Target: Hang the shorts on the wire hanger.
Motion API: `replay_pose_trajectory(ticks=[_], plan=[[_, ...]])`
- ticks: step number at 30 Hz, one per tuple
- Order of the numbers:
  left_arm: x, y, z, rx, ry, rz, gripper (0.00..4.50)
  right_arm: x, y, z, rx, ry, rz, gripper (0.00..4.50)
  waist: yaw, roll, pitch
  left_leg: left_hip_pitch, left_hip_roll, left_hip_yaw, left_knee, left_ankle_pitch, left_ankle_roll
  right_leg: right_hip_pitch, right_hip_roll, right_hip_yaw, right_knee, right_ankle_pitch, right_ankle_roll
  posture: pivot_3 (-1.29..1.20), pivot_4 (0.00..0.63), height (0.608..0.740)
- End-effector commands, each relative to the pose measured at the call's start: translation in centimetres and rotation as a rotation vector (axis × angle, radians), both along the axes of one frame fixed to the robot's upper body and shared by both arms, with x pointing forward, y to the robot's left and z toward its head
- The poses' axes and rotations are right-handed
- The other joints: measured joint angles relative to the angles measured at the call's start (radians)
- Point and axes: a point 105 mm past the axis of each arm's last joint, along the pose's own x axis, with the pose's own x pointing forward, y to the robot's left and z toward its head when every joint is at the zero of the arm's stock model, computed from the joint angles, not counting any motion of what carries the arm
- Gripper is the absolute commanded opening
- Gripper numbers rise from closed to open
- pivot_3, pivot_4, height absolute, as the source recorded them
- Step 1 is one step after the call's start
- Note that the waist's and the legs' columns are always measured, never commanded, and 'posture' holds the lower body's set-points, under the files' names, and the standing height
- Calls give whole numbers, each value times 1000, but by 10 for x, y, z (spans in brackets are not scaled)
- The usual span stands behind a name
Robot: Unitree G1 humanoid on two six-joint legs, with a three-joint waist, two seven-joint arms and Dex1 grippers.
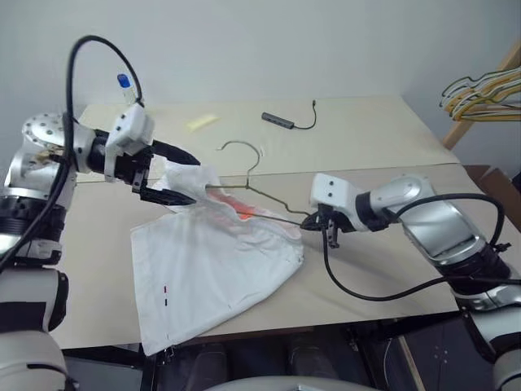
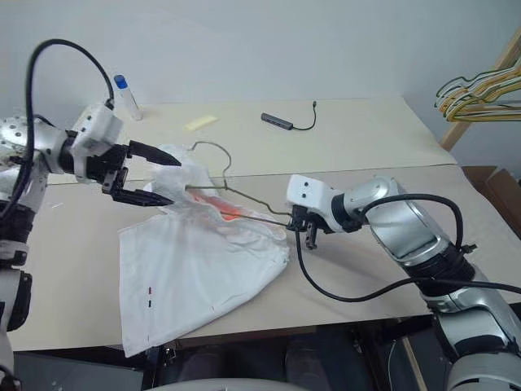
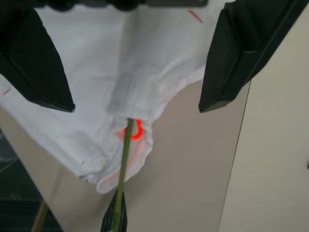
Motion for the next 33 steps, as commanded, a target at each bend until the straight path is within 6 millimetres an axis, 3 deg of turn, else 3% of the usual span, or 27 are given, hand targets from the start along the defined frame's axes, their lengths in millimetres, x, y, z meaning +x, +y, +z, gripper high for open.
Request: replay_pose_trajectory(ticks=[1,4,7,13,14,15,16,20,25,28,33], plan=[[2,-5,11,7,-38,-28,4450,0,8,19,15,-58,24,0,-1,0,0,0,0,0,0,0,0,0,0,0,0,0,0,-41,0,740],[0,-8,6,12,-15,-50,4450,0,8,19,10,-64,18,0,-2,0,0,0,0,0,0,0,0,0,0,0,0,0,0,-54,0,740],[-2,-8,0,28,17,-61,3903,-1,8,20,10,-58,8,0,-4,0,0,0,0,0,0,0,0,0,0,0,1,0,0,-62,0,740],[-1,-11,-7,20,54,-62,2093,-3,9,18,8,-48,-1,0,-21,0,0,0,0,0,0,0,0,0,0,0,1,0,0,-67,0,740],[-1,-11,-7,13,57,-62,1619,-3,8,18,5,-47,-3,0,-22,0,0,0,0,0,0,0,0,0,0,0,1,0,0,-67,0,740],[0,-12,-7,10,58,-62,1619,-3,8,17,3,-47,-4,0,-24,0,0,0,0,0,1,0,0,0,0,0,1,0,0,-67,0,740],[0,-12,-7,9,56,-63,1156,-3,7,16,-4,-31,-18,0,-25,0,0,0,0,0,1,0,0,0,0,0,1,0,0,-67,0,740],[2,-8,-16,55,47,-60,126,0,8,17,16,-20,-33,0,-27,0,0,0,0,-1,0,0,0,0,0,0,1,0,0,-66,0,740],[9,-5,-20,83,9,-35,14,0,15,20,45,-172,73,0,-26,0,0,0,0,-1,0,0,0,0,0,0,1,0,0,-67,0,740],[15,-4,-21,96,-27,-11,14,7,16,19,75,-216,52,0,-25,0,0,0,0,0,1,0,0,0,0,0,1,-1,0,-68,0,740],[30,2,-18,61,-104,84,14,19,-6,30,150,-194,-110,1457,-26,0,0,0,0,-1,1,0,0,0,0,0,2,0,0,-67,0,740]])
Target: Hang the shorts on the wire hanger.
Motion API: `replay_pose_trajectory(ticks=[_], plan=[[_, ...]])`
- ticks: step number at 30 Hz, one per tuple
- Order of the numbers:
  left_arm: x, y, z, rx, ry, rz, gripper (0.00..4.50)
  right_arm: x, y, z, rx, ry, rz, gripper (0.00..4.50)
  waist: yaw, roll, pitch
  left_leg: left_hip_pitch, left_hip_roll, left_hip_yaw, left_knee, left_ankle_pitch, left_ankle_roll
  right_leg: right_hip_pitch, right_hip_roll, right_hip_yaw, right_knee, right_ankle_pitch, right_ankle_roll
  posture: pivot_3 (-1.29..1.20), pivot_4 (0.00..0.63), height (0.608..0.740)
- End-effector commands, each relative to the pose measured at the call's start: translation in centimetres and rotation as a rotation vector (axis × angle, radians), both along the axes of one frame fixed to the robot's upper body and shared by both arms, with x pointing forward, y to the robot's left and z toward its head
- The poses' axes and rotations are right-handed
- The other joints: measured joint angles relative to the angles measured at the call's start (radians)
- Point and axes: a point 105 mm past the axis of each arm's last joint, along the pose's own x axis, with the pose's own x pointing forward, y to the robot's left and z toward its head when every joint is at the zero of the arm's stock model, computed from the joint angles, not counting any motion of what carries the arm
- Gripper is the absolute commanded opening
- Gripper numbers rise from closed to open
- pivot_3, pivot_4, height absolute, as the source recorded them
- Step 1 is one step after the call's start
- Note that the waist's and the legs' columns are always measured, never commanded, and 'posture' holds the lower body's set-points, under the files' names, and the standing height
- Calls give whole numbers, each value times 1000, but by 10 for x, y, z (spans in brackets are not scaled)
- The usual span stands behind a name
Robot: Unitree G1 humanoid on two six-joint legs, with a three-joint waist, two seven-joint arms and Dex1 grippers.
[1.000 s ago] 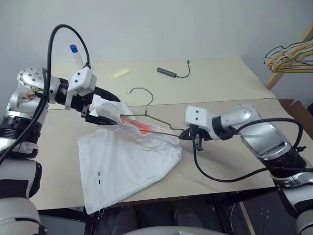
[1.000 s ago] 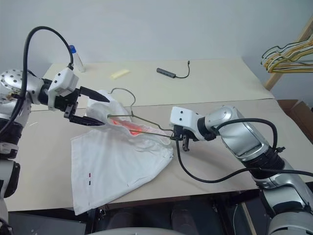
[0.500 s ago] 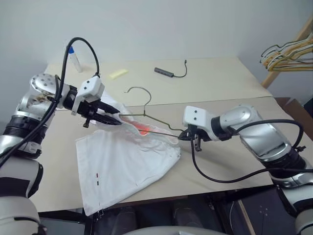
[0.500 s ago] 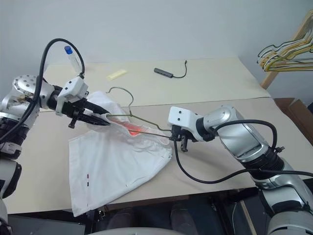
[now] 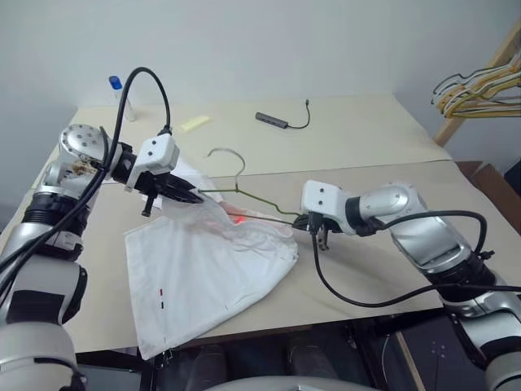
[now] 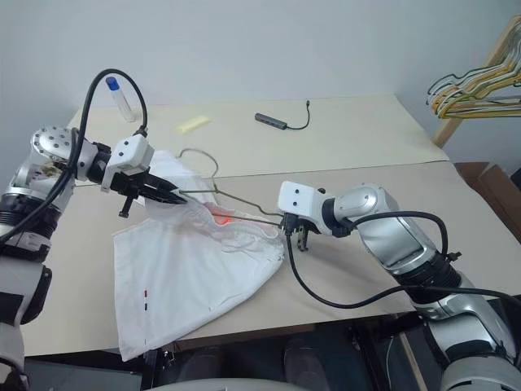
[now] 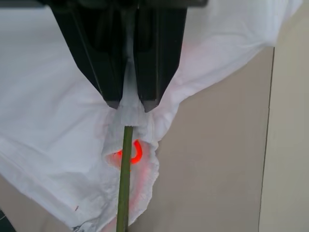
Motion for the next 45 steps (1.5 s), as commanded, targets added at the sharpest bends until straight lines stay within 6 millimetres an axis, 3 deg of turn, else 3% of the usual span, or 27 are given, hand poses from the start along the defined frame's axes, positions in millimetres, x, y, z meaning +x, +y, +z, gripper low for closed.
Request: replay_pose_trajectory(ticks=[1,5,7,11,15,22,25,34,38,45], plan=[[14,10,16,-34,-112,94,14,15,-24,34,107,-84,-143,1804,1,0,0,0,0,0,0,0,0,0,0,0,0,0,0,-68,0,740],[15,16,14,-38,-110,112,14,21,-58,48,191,-93,-308,3183,2,0,0,0,0,0,0,0,0,0,0,0,0,0,0,-67,0,740],[16,18,14,-43,-119,130,14,13,-69,50,255,-30,-351,3849,3,0,0,0,0,0,0,0,0,0,0,0,0,0,0,-70,0,740],[19,21,13,-52,-129,155,14,-7,-71,36,313,108,-370,3849,3,0,0,0,0,-1,0,0,0,1,0,0,0,0,0,-69,0,740],[18,23,14,-56,-132,155,14,-27,-37,3,348,304,-345,3849,-8,-1,0,1,0,-1,0,0,1,1,1,0,1,0,0,-68,0,740],[17,25,12,-51,-127,162,14,-28,5,-23,412,506,-389,3849,-25,-1,0,1,0,-2,0,0,1,0,1,1,4,0,0,-61,0,740],[16,25,12,-53,-128,161,14,-30,13,-35,386,554,-391,3301,-25,-1,0,1,0,-3,0,0,1,0,1,0,4,0,0,-55,0,740],[11,30,15,-68,-126,169,14,-22,20,-36,418,575,-405,136,-24,-1,-1,0,0,-4,0,0,1,0,0,0,5,0,0,-25,0,740],[0,32,24,-121,-112,116,14,-13,12,-36,425,559,-444,38,-26,-1,-1,0,-1,-4,0,0,1,0,0,0,5,0,0,-24,0,740],[-25,28,38,-185,-66,33,14,12,-25,-25,452,469,-560,38,-22,-1,-1,0,-1,-5,0,0,1,0,-1,0,5,0,0,-23,0,740]])
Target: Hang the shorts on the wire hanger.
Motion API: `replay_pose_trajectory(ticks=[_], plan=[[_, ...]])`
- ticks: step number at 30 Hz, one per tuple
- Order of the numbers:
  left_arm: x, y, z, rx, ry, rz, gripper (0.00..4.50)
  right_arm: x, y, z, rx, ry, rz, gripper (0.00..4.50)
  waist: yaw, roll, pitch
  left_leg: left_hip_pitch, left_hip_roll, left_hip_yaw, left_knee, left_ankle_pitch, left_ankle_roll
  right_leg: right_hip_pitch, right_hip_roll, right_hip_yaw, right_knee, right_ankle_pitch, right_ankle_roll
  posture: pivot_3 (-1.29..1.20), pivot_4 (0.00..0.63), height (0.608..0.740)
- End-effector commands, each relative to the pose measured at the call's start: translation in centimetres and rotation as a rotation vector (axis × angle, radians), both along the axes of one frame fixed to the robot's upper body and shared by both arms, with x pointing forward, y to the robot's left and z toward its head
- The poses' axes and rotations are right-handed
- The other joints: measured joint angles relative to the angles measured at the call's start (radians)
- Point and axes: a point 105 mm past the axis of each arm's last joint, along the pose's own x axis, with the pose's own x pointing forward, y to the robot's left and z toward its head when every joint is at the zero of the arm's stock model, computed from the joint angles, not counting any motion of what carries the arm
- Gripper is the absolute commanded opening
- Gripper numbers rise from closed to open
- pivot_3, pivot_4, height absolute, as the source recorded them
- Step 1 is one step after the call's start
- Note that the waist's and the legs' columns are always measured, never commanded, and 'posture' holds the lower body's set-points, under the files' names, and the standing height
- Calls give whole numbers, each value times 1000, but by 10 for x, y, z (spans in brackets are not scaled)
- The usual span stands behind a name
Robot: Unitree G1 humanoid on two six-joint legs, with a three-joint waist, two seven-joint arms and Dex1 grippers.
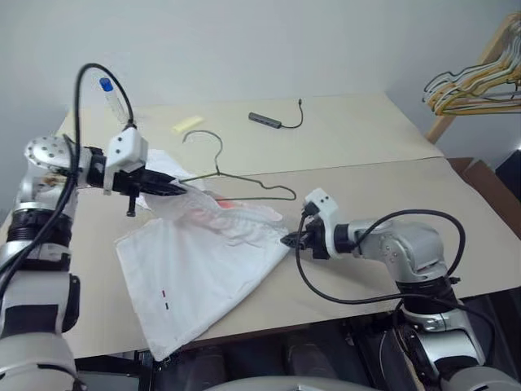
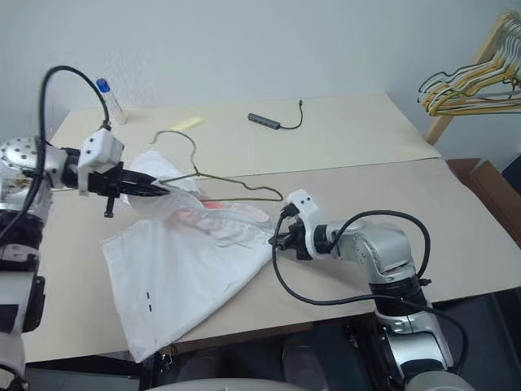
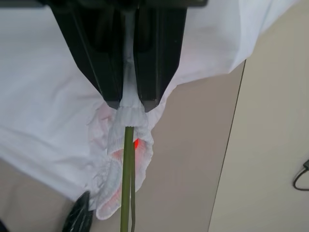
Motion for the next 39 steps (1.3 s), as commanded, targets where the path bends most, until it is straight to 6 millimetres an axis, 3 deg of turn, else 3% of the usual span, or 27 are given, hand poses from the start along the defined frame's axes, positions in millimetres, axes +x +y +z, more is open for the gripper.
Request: replay_pose_trajectory(ticks=[1,6,14,17,22,26,35,39], plan=[[-6,-4,13,1,-22,-40,14,15,-19,25,5,-98,-42,38,5,0,0,0,0,0,0,0,0,1,0,0,0,0,0,-23,0,740],[-3,1,2,59,-4,-21,14,21,-36,33,-17,-117,-68,38,5,0,0,1,0,0,0,0,0,1,1,-1,0,0,0,-32,0,740],[5,5,-12,134,-8,10,14,16,-42,45,-78,-193,-24,38,1,0,0,0,0,1,0,0,0,0,0,0,0,0,0,-45,0,740],[7,-1,-10,128,-30,-4,14,12,-36,59,-155,-293,54,38,1,0,0,0,0,1,0,0,0,0,0,0,0,0,0,-55,0,740],[15,-19,0,145,-105,-32,14,9,-8,103,-267,-465,234,38,-4,1,1,0,0,2,0,0,0,0,1,1,0,0,0,-65,0,740],[20,-27,11,116,-140,-41,14,9,7,122,-366,-546,337,38,-3,1,1,0,0,1,-1,0,1,0,1,0,0,0,0,-70,0,740],[17,-24,15,54,-138,-32,14,11,10,119,-434,-566,376,38,-1,1,1,-1,0,2,1,-1,1,-1,0,0,0,-1,0,-51,0,740],[13,-21,12,82,-147,-39,14,14,14,123,-465,-766,439,38,-1,1,1,0,0,2,1,-1,1,-1,0,0,0,-1,0,-47,0,740]])
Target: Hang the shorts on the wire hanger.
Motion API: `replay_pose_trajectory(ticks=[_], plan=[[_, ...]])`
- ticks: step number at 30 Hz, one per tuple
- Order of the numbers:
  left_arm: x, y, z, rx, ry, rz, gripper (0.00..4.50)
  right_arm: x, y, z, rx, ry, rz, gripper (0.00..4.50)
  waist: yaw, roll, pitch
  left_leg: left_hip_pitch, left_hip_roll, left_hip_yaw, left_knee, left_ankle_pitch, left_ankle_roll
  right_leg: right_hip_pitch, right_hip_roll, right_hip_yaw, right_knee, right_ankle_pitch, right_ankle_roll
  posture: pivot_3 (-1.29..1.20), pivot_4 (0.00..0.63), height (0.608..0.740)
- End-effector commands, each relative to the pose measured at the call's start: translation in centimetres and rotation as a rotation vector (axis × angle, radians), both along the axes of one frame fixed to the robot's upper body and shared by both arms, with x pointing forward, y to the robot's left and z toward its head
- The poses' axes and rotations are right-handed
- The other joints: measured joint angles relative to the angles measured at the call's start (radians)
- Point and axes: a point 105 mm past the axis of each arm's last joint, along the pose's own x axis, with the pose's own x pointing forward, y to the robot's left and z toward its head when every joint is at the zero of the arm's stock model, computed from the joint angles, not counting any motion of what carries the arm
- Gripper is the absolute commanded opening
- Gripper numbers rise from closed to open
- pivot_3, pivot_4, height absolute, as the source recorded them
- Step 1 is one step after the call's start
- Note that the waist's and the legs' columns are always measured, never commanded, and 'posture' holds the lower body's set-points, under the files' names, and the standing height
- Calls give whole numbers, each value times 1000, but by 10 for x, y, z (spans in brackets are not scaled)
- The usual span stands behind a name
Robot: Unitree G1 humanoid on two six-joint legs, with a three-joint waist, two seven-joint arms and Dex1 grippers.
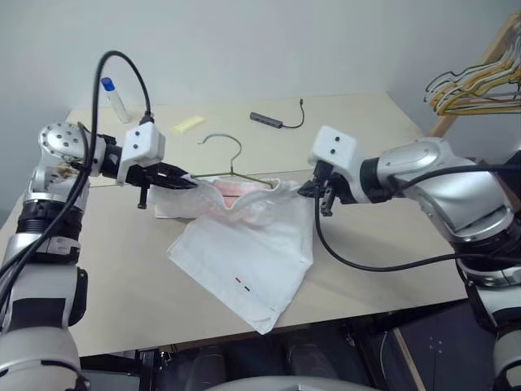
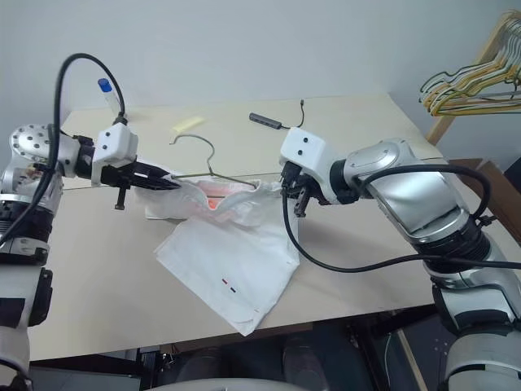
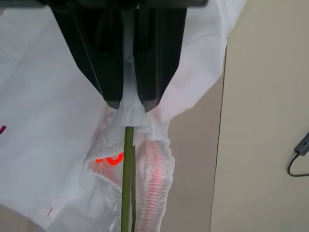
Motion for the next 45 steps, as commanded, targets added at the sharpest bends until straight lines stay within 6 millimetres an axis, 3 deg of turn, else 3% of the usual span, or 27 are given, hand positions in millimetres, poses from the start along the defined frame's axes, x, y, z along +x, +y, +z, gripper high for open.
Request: replay_pose_trajectory(ticks=[1,4,5,8,23,26,31,33,41,44,45], plan=[[-3,1,12,-7,-59,-13,14,0,4,16,6,-160,88,254,0,0,0,0,0,0,0,0,0,0,0,0,0,0,0,-48,0,740],[-4,0,13,-28,-55,-22,14,-3,3,13,-10,-176,133,1178,0,0,0,0,0,0,0,0,0,0,0,0,0,0,0,-49,0,740],[-5,-1,14,-34,-55,-26,14,-3,4,11,-15,-182,145,1252,0,0,0,0,0,0,0,0,0,0,0,0,0,0,0,-50,0,740],[-5,-2,15,-36,-66,-37,14,-1,6,4,-8,-181,163,2290,0,0,0,0,0,0,0,0,0,0,0,0,0,0,0,-51,0,740],[-11,-6,20,-44,-67,-79,14,1,24,-5,134,-66,235,2290,0,0,0,1,0,0,0,0,0,0,0,0,0,0,0,-35,0,740],[-12,-6,19,-45,-64,-79,14,-1,27,-2,168,-40,245,1684,0,0,0,1,0,0,0,0,0,1,0,0,0,0,0,-35,0,740],[-11,-4,14,-36,-75,-78,14,-2,25,1,186,-27,242,79,0,0,0,1,0,0,0,0,0,1,0,0,0,0,0,-41,0,740],[-11,-4,14,-42,-83,-83,14,-3,24,0,185,-26,239,30,0,0,0,1,0,0,0,0,0,1,0,0,0,0,0,-44,0,740],[1,-8,22,-138,-116,-46,2599,-4,17,-4,192,-11,194,30,0,0,0,1,0,0,0,0,0,1,0,0,1,0,0,-66,0,740],[13,-7,34,-210,-158,27,3519,-3,11,-6,202,-1,149,30,1,0,0,0,0,-1,0,0,0,1,0,0,1,0,0,-73,0,740],[21,-6,47,-297,-188,78,3851,1,5,-7,220,10,94,30,0,0,0,0,0,-1,1,0,0,1,0,0,0,0,0,-84,0,740]])
